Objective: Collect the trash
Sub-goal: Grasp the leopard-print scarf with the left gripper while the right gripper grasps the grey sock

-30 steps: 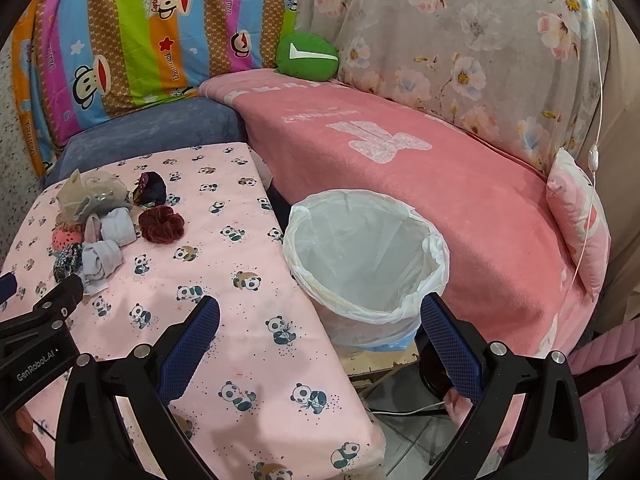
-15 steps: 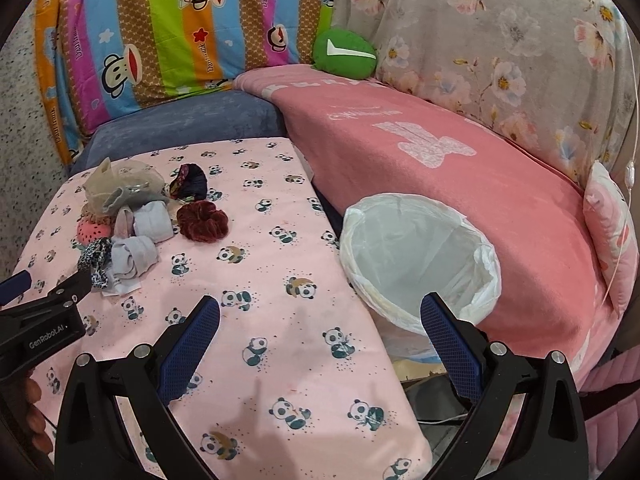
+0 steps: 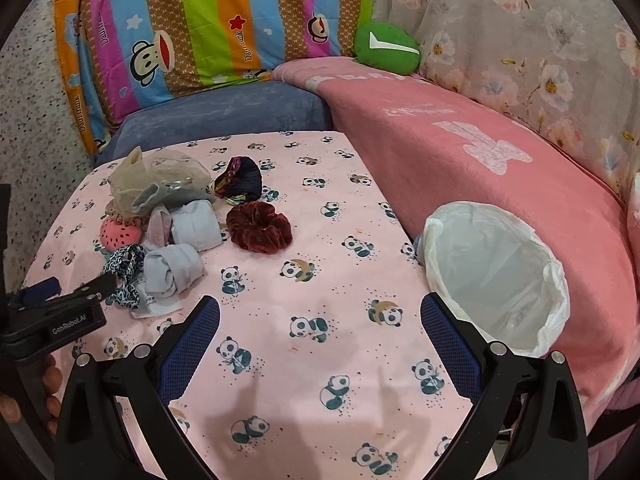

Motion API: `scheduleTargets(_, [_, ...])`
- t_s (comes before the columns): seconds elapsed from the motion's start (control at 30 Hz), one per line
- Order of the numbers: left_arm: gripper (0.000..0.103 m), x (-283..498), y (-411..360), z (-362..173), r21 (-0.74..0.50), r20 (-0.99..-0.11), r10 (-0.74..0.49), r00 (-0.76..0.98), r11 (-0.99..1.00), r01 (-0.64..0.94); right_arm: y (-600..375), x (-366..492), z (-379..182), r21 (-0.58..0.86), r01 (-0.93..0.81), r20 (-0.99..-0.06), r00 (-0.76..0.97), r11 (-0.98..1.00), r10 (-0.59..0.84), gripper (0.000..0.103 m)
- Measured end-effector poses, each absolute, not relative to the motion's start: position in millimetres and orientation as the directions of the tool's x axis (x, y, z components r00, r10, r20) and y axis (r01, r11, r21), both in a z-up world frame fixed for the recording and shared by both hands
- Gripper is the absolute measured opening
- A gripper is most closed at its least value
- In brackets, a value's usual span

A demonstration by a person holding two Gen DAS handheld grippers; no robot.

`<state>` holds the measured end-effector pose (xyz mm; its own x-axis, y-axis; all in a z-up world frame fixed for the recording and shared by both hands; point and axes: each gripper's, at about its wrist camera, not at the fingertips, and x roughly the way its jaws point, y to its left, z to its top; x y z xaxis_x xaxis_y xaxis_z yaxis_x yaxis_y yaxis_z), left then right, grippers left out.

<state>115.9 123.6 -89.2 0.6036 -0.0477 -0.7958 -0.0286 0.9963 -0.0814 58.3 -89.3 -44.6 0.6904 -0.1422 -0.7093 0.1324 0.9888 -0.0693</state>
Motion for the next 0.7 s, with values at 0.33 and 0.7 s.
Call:
scheduleTargets(0.33, [0.025, 140.3, 129.1, -124.5, -0.196, -0.842, -0.173, 0.510, 0.981, 0.009, -60.7, 94.3, -66.9, -0.007, 0.067, -0.741, 0.670, 0.998, -0.050, 0.096])
scheduleTargets(0.7, [0.003, 133.2, 140.3, -114.2, -0.236, -0.819, -0.215, 0.532, 0.971, 0.030, -12.3, 129.5, -90.9, 0.067, -0.065, -0.777, 0.623, 0.996, 0.093, 0.060])
